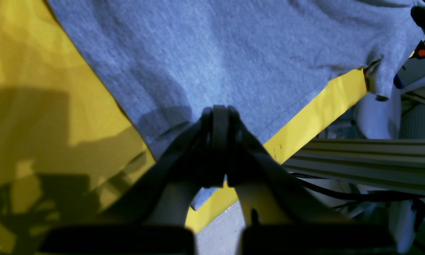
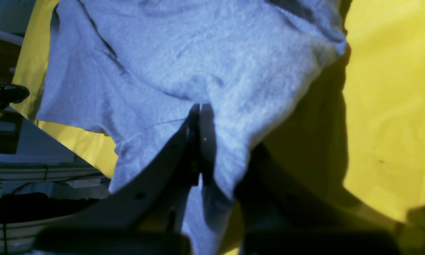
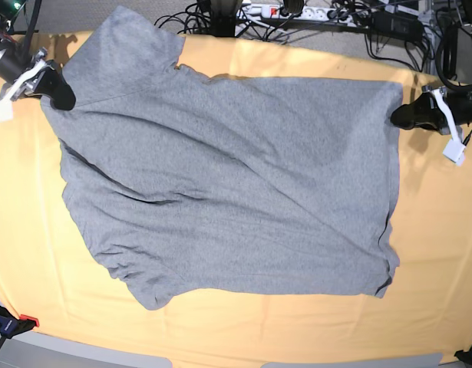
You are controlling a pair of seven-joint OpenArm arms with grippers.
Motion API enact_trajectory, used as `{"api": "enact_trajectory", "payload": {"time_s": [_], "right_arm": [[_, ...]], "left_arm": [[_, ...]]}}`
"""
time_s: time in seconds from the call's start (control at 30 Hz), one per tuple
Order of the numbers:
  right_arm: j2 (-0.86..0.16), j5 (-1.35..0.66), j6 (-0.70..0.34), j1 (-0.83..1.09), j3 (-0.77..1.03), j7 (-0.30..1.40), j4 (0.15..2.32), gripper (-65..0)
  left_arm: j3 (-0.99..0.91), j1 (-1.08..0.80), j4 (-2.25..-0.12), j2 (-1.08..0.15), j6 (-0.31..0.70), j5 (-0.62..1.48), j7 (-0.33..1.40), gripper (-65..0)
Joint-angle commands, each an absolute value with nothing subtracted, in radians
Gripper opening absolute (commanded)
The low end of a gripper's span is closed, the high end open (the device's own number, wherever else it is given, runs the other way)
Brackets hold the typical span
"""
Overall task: Layout the t-shirt on the table in an organized manner, then fold the t-shirt properly
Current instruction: 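Pull the shoulder corners apart with both grippers to stretch the shirt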
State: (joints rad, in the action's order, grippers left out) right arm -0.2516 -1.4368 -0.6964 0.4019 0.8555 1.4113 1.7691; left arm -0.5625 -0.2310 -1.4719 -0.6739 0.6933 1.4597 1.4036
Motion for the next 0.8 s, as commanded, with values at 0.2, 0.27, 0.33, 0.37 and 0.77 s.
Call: {"api": "enact_trajectory", "payload": {"time_s": [0.2, 0.27, 0.33, 0.37, 0.77], "right_arm": [[-0.269, -1.459, -0.698, 0.424, 0.865, 1.396, 1.787, -65.0], [-0.269, -1.459, -0.698, 0.425, 0.865, 1.396, 1.787, -65.0], [-0.269, -1.459, -0.698, 0.427, 0.865, 1.396, 1.787, -65.0], [-0.269, -1.459, -0.698, 0.427, 0.865, 1.396, 1.787, -65.0], [-0.269, -1.463, -0.698, 0.427, 0.865, 1.396, 1.787, -65.0]], "left_arm": [[-0.694, -0.331, -1.486, -0.625, 0.698, 1.484, 1.396, -65.0], [-0.766, -0.364, -1.486, -0.595, 0.698, 1.484, 1.396, -65.0], [-0.828, -0.393, -1.486, -0.573, 0.698, 1.484, 1.389, -65.0], [-0.851, -0.405, -1.486, -0.564, 0.698, 1.484, 1.374, -65.0], [-0.765, -0.405, -1.485, -0.532, 0.601, 1.295, 1.253, -16.4]]}}
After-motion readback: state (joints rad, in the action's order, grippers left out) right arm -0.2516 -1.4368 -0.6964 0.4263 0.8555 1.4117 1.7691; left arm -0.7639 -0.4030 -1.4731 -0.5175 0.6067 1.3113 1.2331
